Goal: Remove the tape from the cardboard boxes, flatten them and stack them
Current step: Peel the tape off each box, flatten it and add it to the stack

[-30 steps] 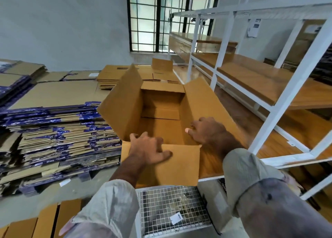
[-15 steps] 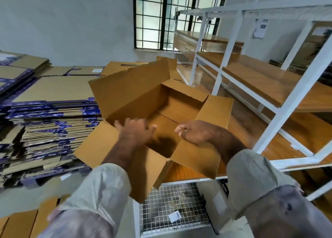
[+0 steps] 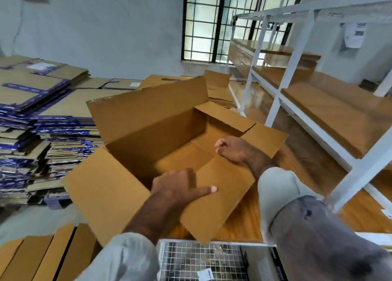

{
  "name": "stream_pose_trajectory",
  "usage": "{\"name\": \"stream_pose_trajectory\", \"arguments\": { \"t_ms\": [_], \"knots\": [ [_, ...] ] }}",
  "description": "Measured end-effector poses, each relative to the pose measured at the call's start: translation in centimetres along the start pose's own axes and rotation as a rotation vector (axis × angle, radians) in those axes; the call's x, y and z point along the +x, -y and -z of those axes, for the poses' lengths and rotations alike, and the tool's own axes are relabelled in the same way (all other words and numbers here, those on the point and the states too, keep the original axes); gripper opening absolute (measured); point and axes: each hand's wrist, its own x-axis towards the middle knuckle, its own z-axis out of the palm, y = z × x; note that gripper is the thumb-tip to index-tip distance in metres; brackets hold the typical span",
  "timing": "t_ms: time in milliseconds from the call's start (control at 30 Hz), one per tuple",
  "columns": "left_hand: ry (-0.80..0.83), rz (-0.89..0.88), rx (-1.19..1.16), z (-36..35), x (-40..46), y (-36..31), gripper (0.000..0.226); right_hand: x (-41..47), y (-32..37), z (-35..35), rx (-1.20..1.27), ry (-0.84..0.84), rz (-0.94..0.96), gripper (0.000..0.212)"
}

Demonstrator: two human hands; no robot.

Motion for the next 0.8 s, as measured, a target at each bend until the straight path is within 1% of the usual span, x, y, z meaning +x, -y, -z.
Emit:
{"name": "stream_pose_trajectory", "arguments": {
  "t_ms": [67, 133, 233, 333, 433, 500, 567, 600, 733, 800],
  "knots": [
    [-0.004, 0.028, -0.022, 0.6, 0.5, 2.2, 0.104, 1.7, -0.6, 0.0, -0.081, -0.03, 0.028, 0.02],
    [0.013, 0.024, -0.085, 1.2, 0.9, 4.2, 0.113, 3.6, -1.0, -0.3, -0.117, -0.037, 0.055, 0.023],
    [0.047, 0.021, -0.221, 1.9, 1.3, 5.8, 0.103, 6.5, -1.5, -0.9, -0.199, 0.03, 0.039, 0.033],
    [0.029, 0.07, -0.294, 2.2, 1.6, 5.8, 0.099, 9.3, -2.0, -1.5, -0.279, 0.055, 0.004, 0.053],
    [-0.002, 0.146, -0.331, 2.2, 2.0, 5.6, 0.098, 11.5, -3.1, -0.7, -0.361, -0.032, -0.005, 0.071],
    [-0.008, 0.156, -0.335, 2.1, 2.0, 5.8, 0.087, 13.0, -4.5, 0.6, -0.395, -0.131, 0.007, 0.079],
    [-0.006, 0.172, -0.332, 2.1, 2.2, 6.0, 0.074, 14.9, -6.6, 1.8, -0.436, -0.195, -0.015, 0.085],
    [0.003, 0.182, -0.335, 2.0, 2.4, 6.1, 0.078, 15.7, -7.5, 2.3, -0.457, -0.211, -0.026, 0.086],
    [0.064, 0.226, -0.339, 2.2, 3.2, 6.2, 0.108, 18.6, -9.5, 3.3, -0.52, -0.242, -0.058, 0.093],
    [0.086, 0.239, -0.328, 2.5, 3.4, 6.2, 0.116, 20.0, -9.9, 3.3, -0.524, -0.244, -0.09, 0.095]
  ]
}}
